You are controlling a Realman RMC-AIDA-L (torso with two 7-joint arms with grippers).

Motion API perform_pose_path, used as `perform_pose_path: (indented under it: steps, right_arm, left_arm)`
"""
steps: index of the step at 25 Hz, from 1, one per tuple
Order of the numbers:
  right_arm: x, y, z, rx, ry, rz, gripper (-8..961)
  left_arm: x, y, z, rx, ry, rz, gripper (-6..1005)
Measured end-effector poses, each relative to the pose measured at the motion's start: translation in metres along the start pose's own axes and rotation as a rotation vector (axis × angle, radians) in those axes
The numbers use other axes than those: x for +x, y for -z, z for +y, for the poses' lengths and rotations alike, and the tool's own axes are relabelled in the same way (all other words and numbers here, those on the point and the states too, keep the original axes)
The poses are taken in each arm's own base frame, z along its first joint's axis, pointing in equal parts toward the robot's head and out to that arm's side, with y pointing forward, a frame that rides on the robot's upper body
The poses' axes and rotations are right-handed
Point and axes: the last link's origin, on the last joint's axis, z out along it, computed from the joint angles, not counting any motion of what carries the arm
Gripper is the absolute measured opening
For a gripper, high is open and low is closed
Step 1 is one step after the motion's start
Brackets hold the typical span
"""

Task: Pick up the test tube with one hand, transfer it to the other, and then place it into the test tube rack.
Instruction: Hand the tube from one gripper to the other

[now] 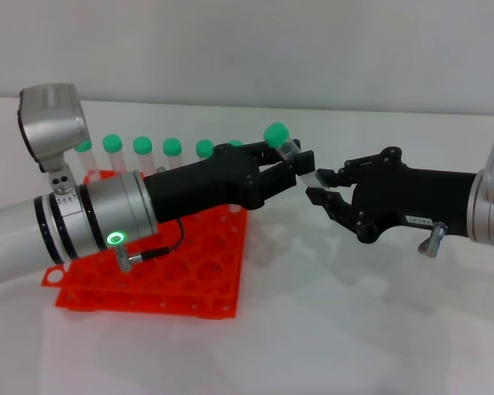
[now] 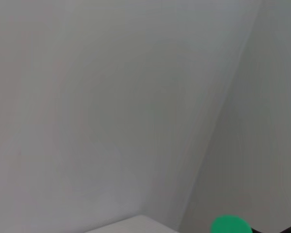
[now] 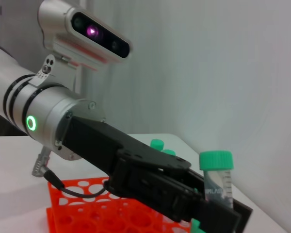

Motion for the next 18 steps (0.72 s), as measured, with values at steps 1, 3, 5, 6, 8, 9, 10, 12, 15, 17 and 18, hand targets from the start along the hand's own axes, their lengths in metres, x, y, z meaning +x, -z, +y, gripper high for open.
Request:
perform_pose_path:
  steps: [1,3,5,6,8,9,10,12,15,17,18]
  right_arm:
    - [-0.0003,-0.0007,0.0008,-0.003,0.001,0.0,267]
    - [-0.0005,-0.0011,0.0009,-0.003,0.002,0.0,268]
    - [-0.0007,-0.0013,0.0003,0.002,0.003,-0.001,270]
    - [-0.0008,-0.0013,0.0001,0.003,0.003,-0.001,271]
    - [-0.0008,-0.0016,0.0,0.004,0.001,-0.003,273]
    - [-0.0006,-0.0017,-0.0001,0.004,-0.002,-0.004,274]
    - [-0.0001,-0.0018,-0.0002,0.005,-0.004,-0.003,275]
    - [0.001,-0.002,-0.0004,0.005,-0.005,-0.001,277]
    - [0.0024,-0.002,-0.001,0.006,-0.006,0.002,279]
    - [0.0027,-0.0021,-0.0009,0.003,-0.005,0.004,281]
    - [0.0029,-0.0021,-0.0007,0.002,-0.005,0.005,282]
  left_arm:
    - [-0.0003,-0.0006,0.0,0.001,0.0,-0.002,345]
    - [-0.0003,-0.001,0.0001,0.0,-0.001,-0.002,336]
    - [0.0005,-0.0013,0.0005,-0.003,-0.007,0.0,327]
    - [0.001,-0.001,0.0007,-0.004,-0.01,0.003,323]
    - [0.0009,-0.0001,0.0008,-0.003,-0.014,0.008,314]
    - [0.0008,0.0006,0.0007,0.0,-0.017,0.012,309]
    - [0.0006,0.0011,0.0006,0.001,-0.019,0.013,305]
    - [0.0005,0.0014,0.0006,0.003,-0.025,0.015,285]
    - [0.0003,0.0017,0.0006,0.004,-0.027,0.016,241]
    - [0.0001,0.0021,0.0006,0.004,-0.026,0.017,212]
    - [0.0,0.0022,0.0006,0.004,-0.026,0.017,212]
